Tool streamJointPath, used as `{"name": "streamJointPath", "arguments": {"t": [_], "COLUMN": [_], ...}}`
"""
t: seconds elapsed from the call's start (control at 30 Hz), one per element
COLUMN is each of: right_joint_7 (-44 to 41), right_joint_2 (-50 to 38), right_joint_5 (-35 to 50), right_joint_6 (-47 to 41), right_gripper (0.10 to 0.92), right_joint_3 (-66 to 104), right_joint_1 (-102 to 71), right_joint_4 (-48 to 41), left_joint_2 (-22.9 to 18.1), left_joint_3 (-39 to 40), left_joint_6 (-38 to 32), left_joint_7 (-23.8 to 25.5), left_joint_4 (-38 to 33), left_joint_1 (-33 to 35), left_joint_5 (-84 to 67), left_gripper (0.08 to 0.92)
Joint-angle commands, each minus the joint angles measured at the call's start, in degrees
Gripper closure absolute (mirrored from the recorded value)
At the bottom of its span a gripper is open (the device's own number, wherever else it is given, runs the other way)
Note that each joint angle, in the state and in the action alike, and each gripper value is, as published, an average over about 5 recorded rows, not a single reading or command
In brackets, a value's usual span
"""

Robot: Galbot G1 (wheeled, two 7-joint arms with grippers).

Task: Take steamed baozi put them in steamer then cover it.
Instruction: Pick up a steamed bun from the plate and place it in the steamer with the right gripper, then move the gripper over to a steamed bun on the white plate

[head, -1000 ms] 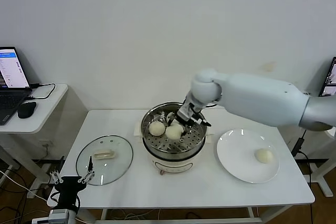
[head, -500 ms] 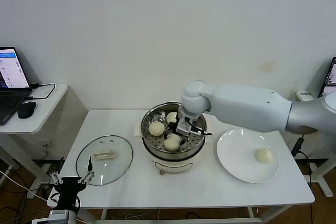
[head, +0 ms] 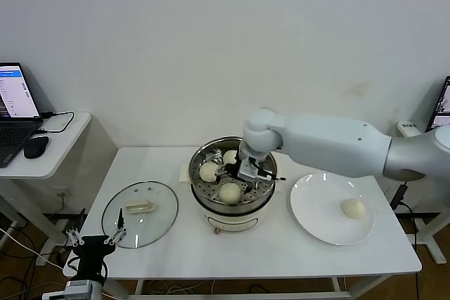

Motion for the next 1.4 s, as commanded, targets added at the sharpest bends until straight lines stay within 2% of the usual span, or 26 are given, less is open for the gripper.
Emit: {"name": "streamJointPath", "arguments": {"t": [0.03,0.17,0.37,0.53,0.7,0.83,1.03,1.23,1.4], "right_joint_7": [-0.88,-0.54,-2.31,-2.85,-3.65,-4.43,-5.66,-6.49,-6.03], "right_joint_2": [-10.99,-18.86,-33.27,-41.95,-47.8,-49.44,-47.65,-42.31,-38.48], "right_joint_5": [5.96,12.74,16.29,15.3,7.75,0.33,-4.79,-9.87,-12.32], "right_joint_6": [-14.77,-26.22,-37.05,-39.4,-36.73,-33.23,-30.99,-28.38,-25.83], "right_gripper": [0.203,0.202,0.203,0.203,0.202,0.203,0.202,0.203,0.203], "right_joint_3": [2.39,2.15,2.23,4.5,8.76,20.74,38.99,48.85,50.17], "right_joint_1": [6.39,8.94,9.74,5.24,-3.45,-17.32,-37.67,-47.75,-49.63], "right_joint_4": [4.57,9.42,17.11,19.19,16.92,13.16,8.47,0.76,-5.82], "left_joint_2": [0.33,1.11,2.1,2.73,3.16,3.21,3.4,3.44,3.4], "left_joint_3": [0.14,0.22,1.53,2.91,3.83,4.06,3.35,2.13,1.32], "left_joint_6": [0.07,0.13,0.3,0.33,0.49,0.65,0.69,0.75,1.01], "left_joint_7": [0.04,0.1,0.21,0.26,0.34,0.36,0.34,0.36,0.45], "left_joint_4": [-0.05,0.06,0.7,0.98,1.09,0.86,0.89,0.82,0.27], "left_joint_1": [-0.3,-0.55,-1.24,-1.39,-1.43,-1.41,-0.88,-0.38,-0.06], "left_joint_5": [-0.09,-0.27,-0.18,-0.16,-0.17,-0.07,-0.06,-0.11,-0.1], "left_gripper": [0.177,0.177,0.177,0.177,0.177,0.177,0.177,0.177,0.177]}}
